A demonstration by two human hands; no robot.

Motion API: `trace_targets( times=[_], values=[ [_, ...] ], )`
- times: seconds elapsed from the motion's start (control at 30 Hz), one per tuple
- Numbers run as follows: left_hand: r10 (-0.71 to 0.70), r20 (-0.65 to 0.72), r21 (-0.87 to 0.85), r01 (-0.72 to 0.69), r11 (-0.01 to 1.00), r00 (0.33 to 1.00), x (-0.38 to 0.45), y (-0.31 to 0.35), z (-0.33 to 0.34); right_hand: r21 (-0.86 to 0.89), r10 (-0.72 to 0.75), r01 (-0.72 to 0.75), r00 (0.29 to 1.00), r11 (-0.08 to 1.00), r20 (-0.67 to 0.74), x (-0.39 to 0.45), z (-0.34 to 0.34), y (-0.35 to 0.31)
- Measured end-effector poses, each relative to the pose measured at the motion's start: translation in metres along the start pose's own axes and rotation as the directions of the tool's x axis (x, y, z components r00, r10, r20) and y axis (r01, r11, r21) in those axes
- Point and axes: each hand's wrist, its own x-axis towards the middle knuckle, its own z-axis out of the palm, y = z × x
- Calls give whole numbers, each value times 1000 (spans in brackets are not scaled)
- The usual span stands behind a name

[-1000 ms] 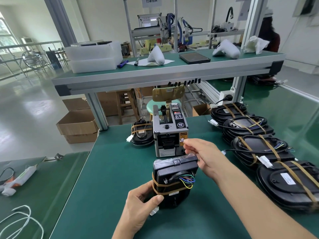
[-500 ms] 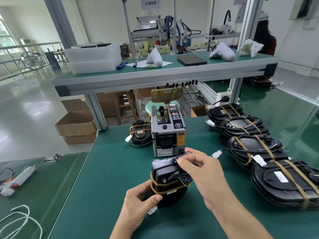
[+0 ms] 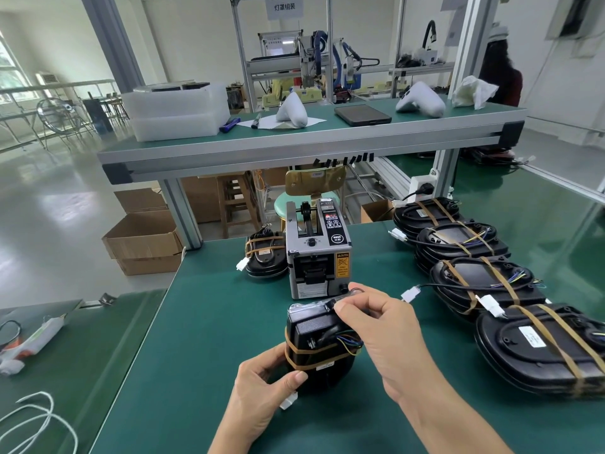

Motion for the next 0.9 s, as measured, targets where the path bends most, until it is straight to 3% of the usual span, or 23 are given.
trace_targets(
  times=[0.47, 0.9],
  values=[
    [15, 1, 19, -15, 1000, 1000, 0, -1, -1, 38, -8, 8, 1000, 999, 0, -1, 2, 0],
    [22, 9, 20, -22, 1000, 1000, 1, -8, -4, -234, -105, 84, 991, 969, -80, -3, 6, 6]
  ],
)
